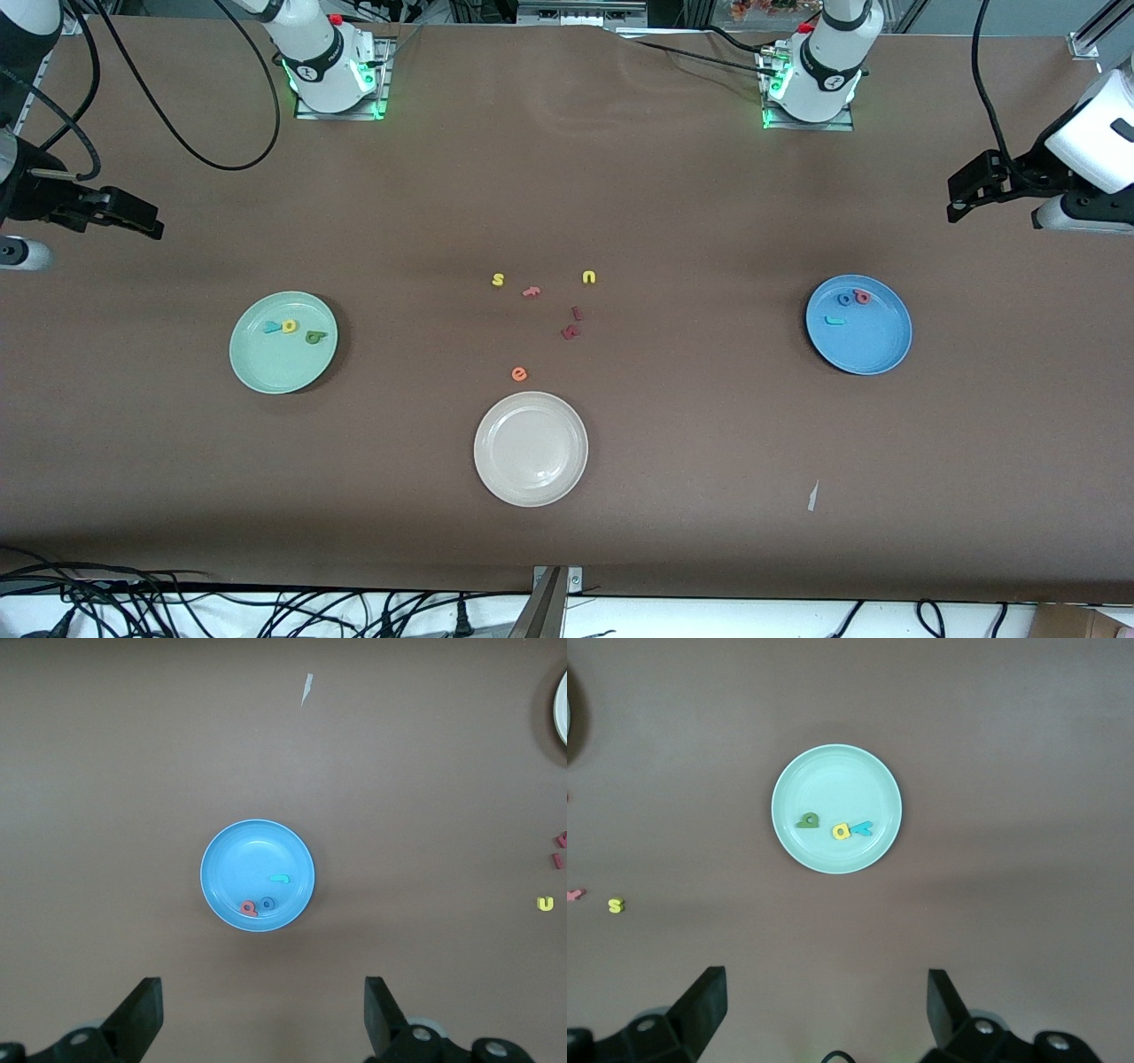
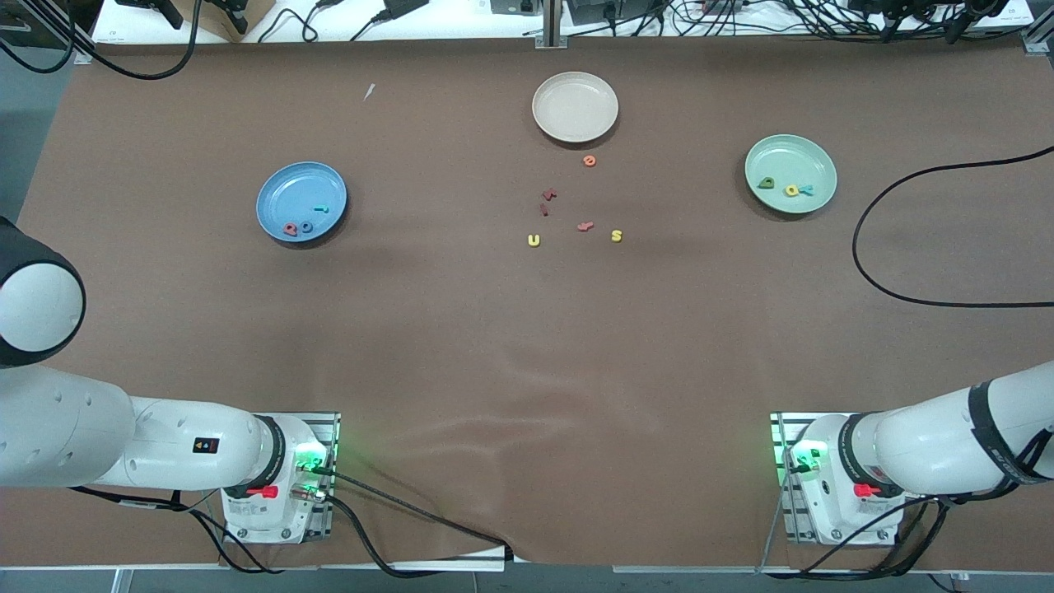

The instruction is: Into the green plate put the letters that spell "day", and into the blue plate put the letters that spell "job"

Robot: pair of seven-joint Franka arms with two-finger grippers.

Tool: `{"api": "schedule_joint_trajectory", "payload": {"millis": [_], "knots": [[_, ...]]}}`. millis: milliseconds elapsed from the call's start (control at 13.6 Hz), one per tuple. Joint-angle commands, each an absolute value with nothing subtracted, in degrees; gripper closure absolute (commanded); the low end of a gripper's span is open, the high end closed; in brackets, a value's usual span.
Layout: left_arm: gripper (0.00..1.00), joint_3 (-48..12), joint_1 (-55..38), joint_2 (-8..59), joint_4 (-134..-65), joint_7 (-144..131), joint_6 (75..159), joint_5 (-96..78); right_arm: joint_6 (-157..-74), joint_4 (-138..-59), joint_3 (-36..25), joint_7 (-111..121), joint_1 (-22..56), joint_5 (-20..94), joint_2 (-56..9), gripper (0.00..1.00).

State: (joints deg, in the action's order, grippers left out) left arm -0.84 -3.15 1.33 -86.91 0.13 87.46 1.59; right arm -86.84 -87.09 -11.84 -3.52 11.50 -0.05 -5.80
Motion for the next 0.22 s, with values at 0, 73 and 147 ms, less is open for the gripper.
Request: {"api": "schedule_joint_trajectory", "payload": {"millis": [0, 73, 147], "knots": [[0.0, -0.79, -3.25, 2.2, -85.08, -0.62, 86.13, 2.11, -86.04, -87.01, -11.34, -2.72, 11.95, 0.35, -5.62, 0.0], [0.0, -0.79, -3.25, 2.28, -84.99, -0.62, 86.13, 2.11, -86.04, -87.1, -11.34, -2.72, 11.95, 0.35, -5.62, 0.0], [0.0, -0.79, -3.16, 2.2, -85.08, -0.62, 86.13, 2.11, -86.04, -87.1, -11.34, -2.72, 11.95, 0.35, -5.62, 0.0]]}}
